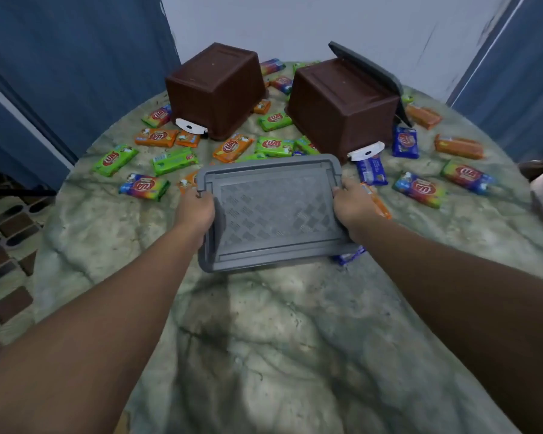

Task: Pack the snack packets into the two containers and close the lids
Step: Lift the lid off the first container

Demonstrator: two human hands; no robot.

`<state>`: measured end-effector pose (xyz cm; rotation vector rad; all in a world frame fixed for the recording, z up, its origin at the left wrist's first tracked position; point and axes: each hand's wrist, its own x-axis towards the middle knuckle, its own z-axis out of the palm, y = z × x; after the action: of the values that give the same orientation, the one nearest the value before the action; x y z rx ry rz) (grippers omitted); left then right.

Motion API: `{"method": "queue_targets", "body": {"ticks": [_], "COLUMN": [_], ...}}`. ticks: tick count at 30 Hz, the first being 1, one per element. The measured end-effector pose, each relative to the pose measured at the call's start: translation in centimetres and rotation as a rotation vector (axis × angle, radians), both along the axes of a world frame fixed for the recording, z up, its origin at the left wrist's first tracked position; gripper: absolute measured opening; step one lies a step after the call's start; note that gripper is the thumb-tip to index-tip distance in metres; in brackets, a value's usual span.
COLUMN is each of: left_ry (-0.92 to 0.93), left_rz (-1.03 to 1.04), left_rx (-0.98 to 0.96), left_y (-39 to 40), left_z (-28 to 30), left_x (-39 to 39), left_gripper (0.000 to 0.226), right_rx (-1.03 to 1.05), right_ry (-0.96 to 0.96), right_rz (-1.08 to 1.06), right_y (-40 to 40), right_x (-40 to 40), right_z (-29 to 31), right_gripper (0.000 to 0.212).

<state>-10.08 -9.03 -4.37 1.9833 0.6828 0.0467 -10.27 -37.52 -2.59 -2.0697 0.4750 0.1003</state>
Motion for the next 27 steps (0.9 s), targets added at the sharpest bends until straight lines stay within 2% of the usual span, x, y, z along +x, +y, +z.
{"method": "queue_targets", "body": {"ticks": [6,10,17,22,27], "left_ry": [0.059,0.056,0.103,0.139,0.133], "left_rz": [-0.075,-0.101,-0.159,-0.19,-0.187], "left_rx": [-0.062,0.023,0.201,0.214,0.238], "left_y": [-1.6,-5.0,-9.0,-14.0,-18.9], "left_z": [-3.4,-0.5,-0.4,-0.2,-0.6], "left_x": [-0.9,-3.9,-6.5,-8.3,-9.8], "left_gripper": [0.045,0.028,0.047,0.048,0.047], "right_rx": [-0.098,-0.107,-0.107,-0.139,-0.154], "right_ry": [0.034,0.02,0.032,0.05,0.064], "right_rz": [-0.022,-0.028,0.033,0.055,0.101], "right_y": [-3.5,-5.6,-11.3,-16.8,-21.9], "right_x": [-1.9,-3.1,-4.5,-5.6,-6.9], "right_z": [-1.0,-1.9,-2.7,-3.3,-3.1], "right_gripper": [0.043,0.046,0.035,0.031,0.036]}}
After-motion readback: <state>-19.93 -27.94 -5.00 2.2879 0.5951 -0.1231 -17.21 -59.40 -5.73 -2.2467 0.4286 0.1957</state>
